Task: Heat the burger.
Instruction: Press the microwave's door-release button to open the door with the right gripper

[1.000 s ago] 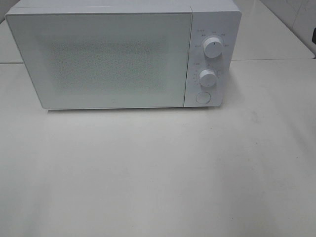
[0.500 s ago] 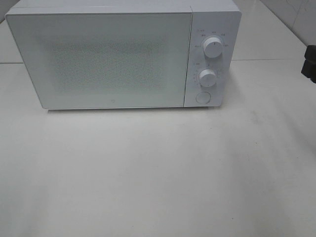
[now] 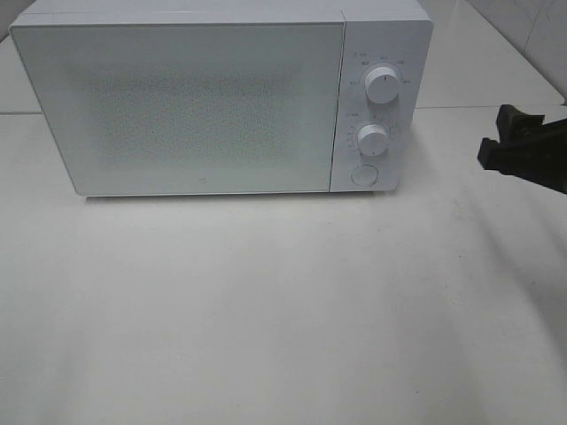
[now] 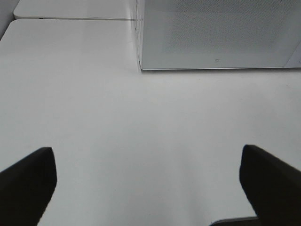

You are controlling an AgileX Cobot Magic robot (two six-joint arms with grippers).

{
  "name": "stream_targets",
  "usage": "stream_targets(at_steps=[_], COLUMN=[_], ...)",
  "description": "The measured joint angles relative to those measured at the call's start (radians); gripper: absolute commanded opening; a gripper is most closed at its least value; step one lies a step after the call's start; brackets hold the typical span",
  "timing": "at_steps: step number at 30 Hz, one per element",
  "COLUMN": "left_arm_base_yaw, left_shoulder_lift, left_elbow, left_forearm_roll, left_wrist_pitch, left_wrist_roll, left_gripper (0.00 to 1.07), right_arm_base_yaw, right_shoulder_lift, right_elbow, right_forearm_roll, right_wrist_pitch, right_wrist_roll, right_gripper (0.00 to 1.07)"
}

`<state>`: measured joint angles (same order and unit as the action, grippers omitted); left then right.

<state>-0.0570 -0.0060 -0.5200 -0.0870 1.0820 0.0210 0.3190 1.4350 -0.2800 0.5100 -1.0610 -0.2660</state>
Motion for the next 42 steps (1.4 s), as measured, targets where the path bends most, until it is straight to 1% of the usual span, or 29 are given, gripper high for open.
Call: stream_targets(at_steps=[2,3,4,5,6,7,8,9,10,12,13,16,18,22,26,30,35,38,39,41,42], left_arm_base_yaw=[0.0,0.0,0.0,0.0,0.0,0.0,0.0,0.0,0.0,0.0,0.0,0.0,0.0,0.0,0.0,0.0,0.0,0.0,0.0,0.0,0.0], left_shoulder_lift=[0.0,0.0,0.0,0.0,0.0,0.0,0.0,0.0,0.0,0.0,0.0,0.0,0.0,0.0,0.0,0.0,0.0,0.0,0.0,0.0,0.0], left_elbow=[0.0,0.0,0.0,0.0,0.0,0.0,0.0,0.0,0.0,0.0,0.0,0.0,0.0,0.0,0.0,0.0,0.0,0.0,0.0,0.0,0.0], left_forearm_roll=[0.0,0.0,0.0,0.0,0.0,0.0,0.0,0.0,0.0,0.0,0.0,0.0,0.0,0.0,0.0,0.0,0.0,0.0,0.0,0.0,0.0], left_wrist_pitch=[0.0,0.0,0.0,0.0,0.0,0.0,0.0,0.0,0.0,0.0,0.0,0.0,0.0,0.0,0.0,0.0,0.0,0.0,0.0,0.0,0.0], left_wrist_roll=[0.0,0.0,0.0,0.0,0.0,0.0,0.0,0.0,0.0,0.0,0.0,0.0,0.0,0.0,0.0,0.0,0.0,0.0,0.0,0.0,0.0], left_gripper=[0.98,0.98,0.98,0.98,0.98,0.98,0.98,0.98,0.98,0.98,0.98,0.98,0.98,0.98,0.98,0.98,0.98,0.98,0.98,0.98,0.98], right_arm_base_yaw=[0.106,0.106,0.129,0.186,0.186,0.208,0.261,0.261,0.307,0.323,0.358,0.369,0.413,0.427,0.429,0.429,0.429,0.429,0.429,0.429,0.429], right_shoulder_lift=[0.072,0.072,0.093,0.135,0.135,0.151,0.185,0.185,0.218,0.234,0.263,0.275,0.324,0.361,0.405,0.422,0.424,0.424,0.424,0.424,0.424], right_elbow=[0.001,0.001,-0.001,-0.017,-0.017,-0.027,-0.054,-0.054,-0.083,-0.098,-0.127,-0.139,-0.194,-0.228,-0.268,-0.276,-0.276,-0.276,-0.276,-0.276,-0.276], right_forearm_roll=[0.092,0.092,0.114,0.181,0.181,0.208,0.266,0.266,0.312,0.325,0.34,0.343,0.345,0.35,0.357,0.358,0.358,0.358,0.358,0.358,0.358], right_wrist_pitch=[-0.079,-0.079,-0.096,-0.11,-0.11,-0.115,-0.119,-0.119,-0.119,-0.12,-0.121,-0.121,-0.118,-0.107,-0.053,-0.036,-0.029,-0.019,-0.013,-0.01,-0.001], right_wrist_roll=[-0.005,-0.005,-0.013,-0.042,-0.042,-0.055,-0.088,-0.088,-0.113,-0.121,-0.129,-0.13,-0.13,-0.13,-0.127,-0.11,-0.027,0.051,0.116,0.159,0.251], right_gripper=[0.76,0.76,0.76,0.76,0.76,0.76,0.76,0.76,0.76,0.76,0.76,0.76,0.76,0.76,0.76,0.75,0.74,0.71,0.67,0.65,0.59])
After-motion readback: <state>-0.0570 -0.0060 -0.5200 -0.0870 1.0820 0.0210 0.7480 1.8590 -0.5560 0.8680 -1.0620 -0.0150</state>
